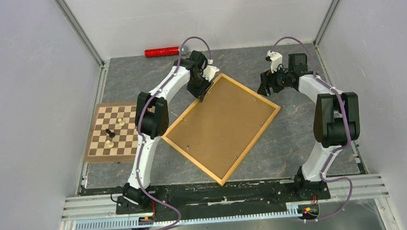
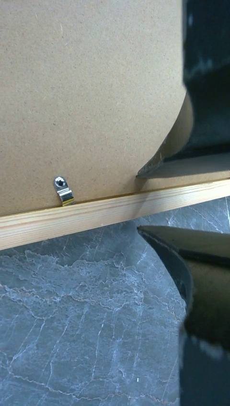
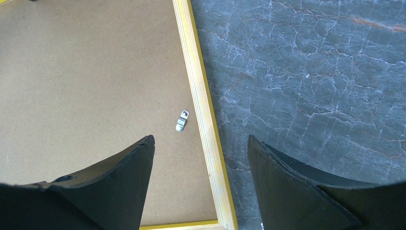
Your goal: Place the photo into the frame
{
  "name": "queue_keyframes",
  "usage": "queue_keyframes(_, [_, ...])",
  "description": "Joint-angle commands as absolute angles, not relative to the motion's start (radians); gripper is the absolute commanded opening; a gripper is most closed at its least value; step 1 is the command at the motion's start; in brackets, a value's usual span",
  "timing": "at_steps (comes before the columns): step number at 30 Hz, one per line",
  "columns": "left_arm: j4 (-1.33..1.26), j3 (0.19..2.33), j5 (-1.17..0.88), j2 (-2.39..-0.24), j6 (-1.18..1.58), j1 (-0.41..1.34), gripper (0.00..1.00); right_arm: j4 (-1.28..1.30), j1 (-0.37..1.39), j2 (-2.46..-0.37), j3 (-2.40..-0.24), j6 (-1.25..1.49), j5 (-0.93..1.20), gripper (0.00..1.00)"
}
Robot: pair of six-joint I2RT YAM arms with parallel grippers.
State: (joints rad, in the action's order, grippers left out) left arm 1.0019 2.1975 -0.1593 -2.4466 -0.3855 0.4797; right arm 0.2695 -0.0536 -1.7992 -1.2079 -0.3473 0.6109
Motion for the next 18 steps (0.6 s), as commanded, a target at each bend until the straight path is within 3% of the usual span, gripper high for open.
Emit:
queue_keyframes(1, [1.001, 2.232, -0.168, -2.475, -0.422, 0.48, 0.41, 0.239, -0.06, -1.785, -1.205, -0.346, 0.634, 0.74])
queue_keyframes(6, [1.0, 2.223, -0.173, -2.474, -0.53, 0.485, 0.17, 0.236, -0.063, -1.762, -1.179, -0.357, 0.615, 0.74])
queue_keyframes(8, [0.997, 2.225, -0.163, -2.476, -0.572, 0.49, 0.04, 0.237, -0.064, -1.752, -1.171, -0.36, 0.605, 0.74])
queue_keyframes(18, [0.943, 2.304, -0.081, -2.526, -0.75, 0.572, 0.02, 0.253, -0.067, -1.745, -1.15, -0.366, 0.609, 0.74])
